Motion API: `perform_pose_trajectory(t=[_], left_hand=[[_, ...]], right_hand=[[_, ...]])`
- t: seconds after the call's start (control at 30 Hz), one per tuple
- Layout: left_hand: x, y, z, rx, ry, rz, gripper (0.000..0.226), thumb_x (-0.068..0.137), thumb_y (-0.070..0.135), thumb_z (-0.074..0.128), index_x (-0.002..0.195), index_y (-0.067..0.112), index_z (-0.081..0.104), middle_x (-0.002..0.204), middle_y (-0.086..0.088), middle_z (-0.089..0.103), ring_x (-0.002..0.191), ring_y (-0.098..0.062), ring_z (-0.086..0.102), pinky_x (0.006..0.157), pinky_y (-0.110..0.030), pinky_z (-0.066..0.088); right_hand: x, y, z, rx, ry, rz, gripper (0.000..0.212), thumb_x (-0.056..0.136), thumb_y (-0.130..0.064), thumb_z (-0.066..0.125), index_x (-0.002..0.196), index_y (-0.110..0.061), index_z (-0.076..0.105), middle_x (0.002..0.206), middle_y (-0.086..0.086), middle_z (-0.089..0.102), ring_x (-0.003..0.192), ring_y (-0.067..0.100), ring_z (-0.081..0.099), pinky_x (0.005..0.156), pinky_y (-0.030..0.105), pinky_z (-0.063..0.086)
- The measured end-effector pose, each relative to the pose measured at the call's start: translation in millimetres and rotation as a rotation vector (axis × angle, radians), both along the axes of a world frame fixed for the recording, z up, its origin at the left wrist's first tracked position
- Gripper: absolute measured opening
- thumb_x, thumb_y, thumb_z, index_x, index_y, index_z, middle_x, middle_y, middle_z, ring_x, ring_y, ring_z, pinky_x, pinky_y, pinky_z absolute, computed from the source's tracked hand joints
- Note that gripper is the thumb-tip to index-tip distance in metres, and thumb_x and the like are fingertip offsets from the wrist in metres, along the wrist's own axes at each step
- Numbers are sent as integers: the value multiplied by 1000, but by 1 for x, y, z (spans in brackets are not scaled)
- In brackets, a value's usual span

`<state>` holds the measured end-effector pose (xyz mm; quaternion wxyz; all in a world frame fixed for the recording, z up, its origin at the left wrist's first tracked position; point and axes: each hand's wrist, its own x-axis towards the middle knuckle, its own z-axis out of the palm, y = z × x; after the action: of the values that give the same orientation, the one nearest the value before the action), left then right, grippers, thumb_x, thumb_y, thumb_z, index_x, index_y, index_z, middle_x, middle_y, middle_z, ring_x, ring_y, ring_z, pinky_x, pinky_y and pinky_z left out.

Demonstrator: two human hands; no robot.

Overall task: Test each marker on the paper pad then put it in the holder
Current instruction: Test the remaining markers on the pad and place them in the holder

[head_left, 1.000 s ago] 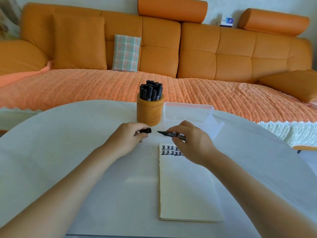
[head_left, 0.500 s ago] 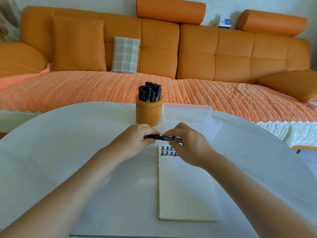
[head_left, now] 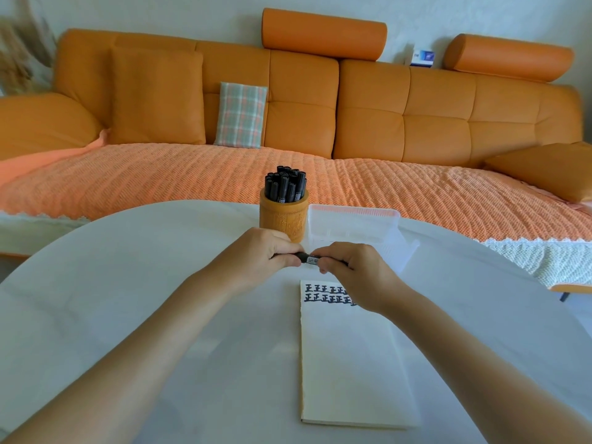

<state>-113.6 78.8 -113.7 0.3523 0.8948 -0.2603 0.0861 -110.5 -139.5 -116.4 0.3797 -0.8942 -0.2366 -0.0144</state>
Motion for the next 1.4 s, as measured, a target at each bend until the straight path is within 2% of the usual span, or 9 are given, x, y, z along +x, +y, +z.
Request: perform_pose_trajectory(t=[0.07, 0.17, 0.27, 0.37, 0.5, 0.63, 0.73, 1.07, 1.4], left_hand=[[0, -1, 3, -3, -44, -7, 14, 91, 15, 68, 101, 18, 77, 77, 1, 61, 75, -11, 53, 62, -18, 37], [2, 0, 9, 0, -79, -13, 14, 91, 15, 67, 100, 19, 77, 78, 2, 61, 76, -11, 54, 64, -22, 40], [8, 0, 10, 7, -48, 5, 13, 91, 19, 67, 101, 24, 74, 81, 10, 61, 77, -4, 54, 65, -17, 39], [21, -2, 20, -148, -25, 70, 23, 93, 27, 64, 115, 29, 67, 105, 15, 62, 96, 2, 56, 81, -13, 42], [61, 5, 44, -333, -228, 376, 42, 94, 21, 60, 135, 21, 51, 130, 3, 51, 121, -11, 48, 104, -33, 41], [100, 12, 51, -217, 126, 476, 96, 73, 43, 80, 149, 28, 24, 153, 1, 30, 141, -23, 29, 113, -47, 31], [114, 9, 43, -181, 307, 365, 121, 62, 47, 88, 154, 33, 10, 157, 0, 28, 141, -26, 32, 109, -40, 33], [124, 17, 11, -442, 159, 268, 76, 86, 26, 74, 150, 30, 33, 152, 9, 38, 137, -10, 37, 109, -28, 34], [127, 17, 12, -474, 264, 242, 93, 73, 20, 85, 149, 29, 31, 138, 11, 45, 123, -9, 47, 104, -30, 40]], right_hand=[[-1, 0, 3, 72, 95, -19, 29, 101, -17, 53, 75, -16, 66, 47, -11, 41, 40, 8, 30, 42, 24, 30], [2, 0, 6, 144, 166, -12, 30, 101, -17, 51, 79, -4, 65, 50, -4, 31, 39, 10, 24, 39, 21, 25], [7, 5, 8, 125, 187, 13, 24, 101, -15, 51, 87, -13, 70, 55, 2, 51, 50, 15, 35, 49, 27, 33], [21, 11, 19, 107, 175, -13, 20, 99, -16, 55, 96, -22, 73, 86, 1, 75, 68, 18, 49, 67, 31, 42], [55, 14, 48, 332, 106, -203, 12, 95, -12, 62, 98, -21, 68, 93, 1, 76, 80, 13, 63, 75, 30, 50], [92, 21, 69, 572, 84, -267, 22, 98, -9, 58, 116, -20, 55, 95, -5, 76, 96, 18, 71, 83, 43, 59], [114, 34, 75, 582, 14, -293, 37, 98, -6, 57, 126, -28, 50, 97, -3, 74, 95, 18, 70, 81, 43, 60], [134, 50, 55, 622, 34, -285, 21, 95, 2, 54, 110, -13, 53, 98, 5, 70, 94, 20, 72, 79, 38, 62], [133, 58, 75, 883, -50, -217, 21, 96, 1, 56, 113, -9, 49, 104, 19, 65, 92, 27, 72, 74, 40, 63]])
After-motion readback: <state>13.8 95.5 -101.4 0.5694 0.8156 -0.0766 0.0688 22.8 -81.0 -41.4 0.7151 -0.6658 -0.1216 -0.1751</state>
